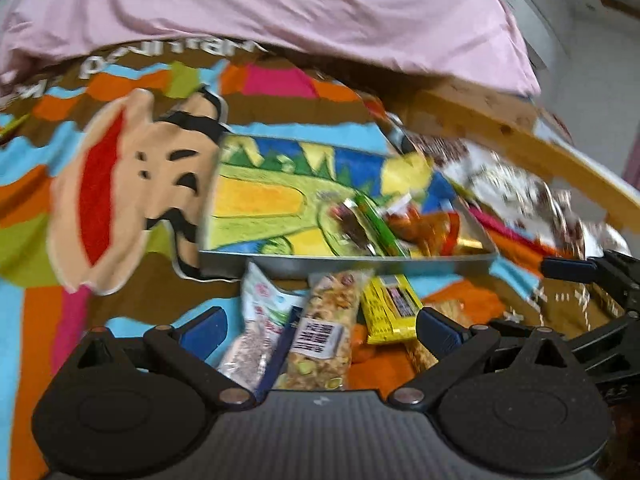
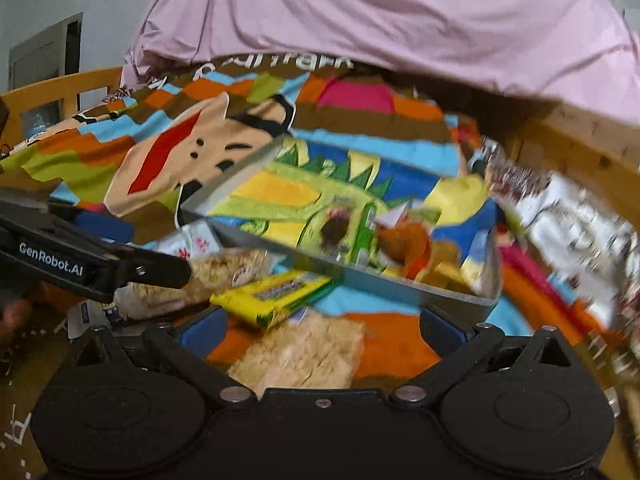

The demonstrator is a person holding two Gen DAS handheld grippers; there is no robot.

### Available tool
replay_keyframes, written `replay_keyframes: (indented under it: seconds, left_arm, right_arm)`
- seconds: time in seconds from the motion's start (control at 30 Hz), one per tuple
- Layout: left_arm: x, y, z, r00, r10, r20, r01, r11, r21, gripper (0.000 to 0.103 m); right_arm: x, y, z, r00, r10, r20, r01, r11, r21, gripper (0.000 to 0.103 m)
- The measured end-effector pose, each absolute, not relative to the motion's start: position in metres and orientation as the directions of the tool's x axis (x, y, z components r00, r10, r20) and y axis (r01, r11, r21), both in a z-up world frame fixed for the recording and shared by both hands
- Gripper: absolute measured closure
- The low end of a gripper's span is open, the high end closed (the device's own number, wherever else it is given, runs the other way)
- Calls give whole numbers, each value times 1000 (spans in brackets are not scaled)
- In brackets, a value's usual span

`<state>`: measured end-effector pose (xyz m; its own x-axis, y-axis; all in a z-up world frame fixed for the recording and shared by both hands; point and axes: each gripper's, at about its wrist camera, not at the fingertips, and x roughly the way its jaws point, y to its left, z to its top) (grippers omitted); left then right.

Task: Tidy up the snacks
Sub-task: 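Move both grippers down toward the snacks lying beside the tray, then grasp the nut bar with the left gripper while the right grasps the rice crisp bag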

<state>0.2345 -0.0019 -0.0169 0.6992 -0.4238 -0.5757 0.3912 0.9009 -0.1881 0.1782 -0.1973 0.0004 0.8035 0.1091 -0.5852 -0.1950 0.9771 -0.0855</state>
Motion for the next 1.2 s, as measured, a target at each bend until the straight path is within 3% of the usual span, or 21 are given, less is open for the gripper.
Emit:
replay_keyframes:
  seconds: [0.47, 0.53, 0.6, 0.67, 0.73, 0.83, 1.03, 1.13, 1.2]
  left_arm:
    - [274, -20, -39, 556, -478, -680, 509, 843, -176, 1]
    - [277, -23, -41, 533, -491, -689, 514, 835, -197, 7]
    - [280, -24, -46, 525, -472, -708, 482, 850, -210, 20]
    - [279, -20, -47, 531, -469, -705, 450, 862, -234, 24]
    - [276, -17, -46, 550, -458, -698, 418, 875, -244, 32]
    - [272, -10, -45, 567, -438, -698, 360, 894, -269, 56]
    - [257, -10, -44, 565, -428, -705, 340, 900, -274, 61]
    - [253, -16, -42, 557, -422, -715, 349, 900, -260, 60]
    - [257, -20, -42, 563, -401, -723, 347, 908, -233, 52]
  right_arm:
    - [197, -183, -55, 737, 78, -672, -139, 990, -38, 1]
    - [197, -186, -57, 735, 91, -672, -137, 990, -16, 1]
    - [195, -189, -55, 742, 110, -661, -140, 990, 7, 6]
    - [192, -189, -54, 741, 120, -661, -156, 988, 4, 14]
    - [187, -187, -52, 746, 117, -656, -171, 985, -18, 17]
    - [181, -187, -50, 740, 126, -660, -181, 983, -16, 18]
    - [170, -189, -43, 724, 145, -675, -205, 979, -9, 18]
    - [172, -189, -46, 718, 133, -683, -196, 981, -14, 5]
    - [175, -188, -50, 716, 116, -689, -176, 984, -18, 4]
